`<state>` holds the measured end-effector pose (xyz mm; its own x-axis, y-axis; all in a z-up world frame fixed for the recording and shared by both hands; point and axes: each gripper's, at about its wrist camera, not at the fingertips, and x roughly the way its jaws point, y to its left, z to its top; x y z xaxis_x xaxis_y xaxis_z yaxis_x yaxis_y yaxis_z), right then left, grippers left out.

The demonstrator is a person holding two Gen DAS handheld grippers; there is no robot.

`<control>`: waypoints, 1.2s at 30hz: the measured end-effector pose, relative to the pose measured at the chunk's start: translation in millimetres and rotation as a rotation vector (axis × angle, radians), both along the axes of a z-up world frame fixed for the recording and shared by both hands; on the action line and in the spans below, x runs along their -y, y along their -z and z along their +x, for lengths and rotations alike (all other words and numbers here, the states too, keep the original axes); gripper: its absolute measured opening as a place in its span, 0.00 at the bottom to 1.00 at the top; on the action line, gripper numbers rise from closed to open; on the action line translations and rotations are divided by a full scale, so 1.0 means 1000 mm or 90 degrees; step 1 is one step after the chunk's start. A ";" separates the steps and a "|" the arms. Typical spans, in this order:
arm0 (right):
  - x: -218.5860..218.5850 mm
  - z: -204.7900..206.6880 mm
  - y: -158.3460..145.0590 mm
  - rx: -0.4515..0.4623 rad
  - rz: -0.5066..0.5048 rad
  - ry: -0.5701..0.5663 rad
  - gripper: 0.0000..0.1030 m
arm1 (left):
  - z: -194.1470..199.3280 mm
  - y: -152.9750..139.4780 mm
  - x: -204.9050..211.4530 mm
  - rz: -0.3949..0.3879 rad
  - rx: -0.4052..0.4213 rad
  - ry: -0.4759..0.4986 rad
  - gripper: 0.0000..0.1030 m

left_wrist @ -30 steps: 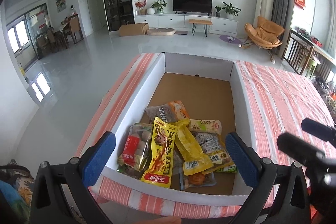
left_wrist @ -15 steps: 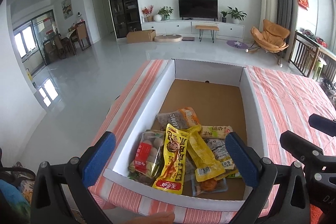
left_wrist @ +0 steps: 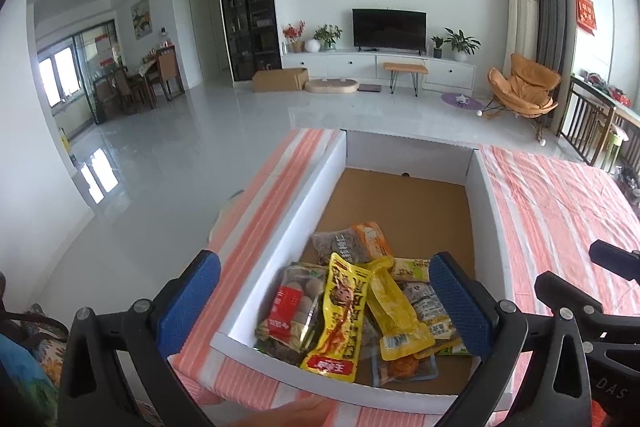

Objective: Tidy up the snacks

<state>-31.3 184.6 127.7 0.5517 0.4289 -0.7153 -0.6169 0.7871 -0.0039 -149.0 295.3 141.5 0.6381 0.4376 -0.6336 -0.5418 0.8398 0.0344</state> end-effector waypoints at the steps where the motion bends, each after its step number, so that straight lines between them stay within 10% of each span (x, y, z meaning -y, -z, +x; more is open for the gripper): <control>1: 0.000 0.000 0.000 0.000 0.000 0.000 0.78 | 0.001 0.001 -0.001 -0.007 -0.001 0.001 1.00; 36: -0.004 -0.001 0.003 -0.023 -0.004 -0.006 0.78 | 0.005 0.012 -0.002 0.031 -0.032 -0.022 1.00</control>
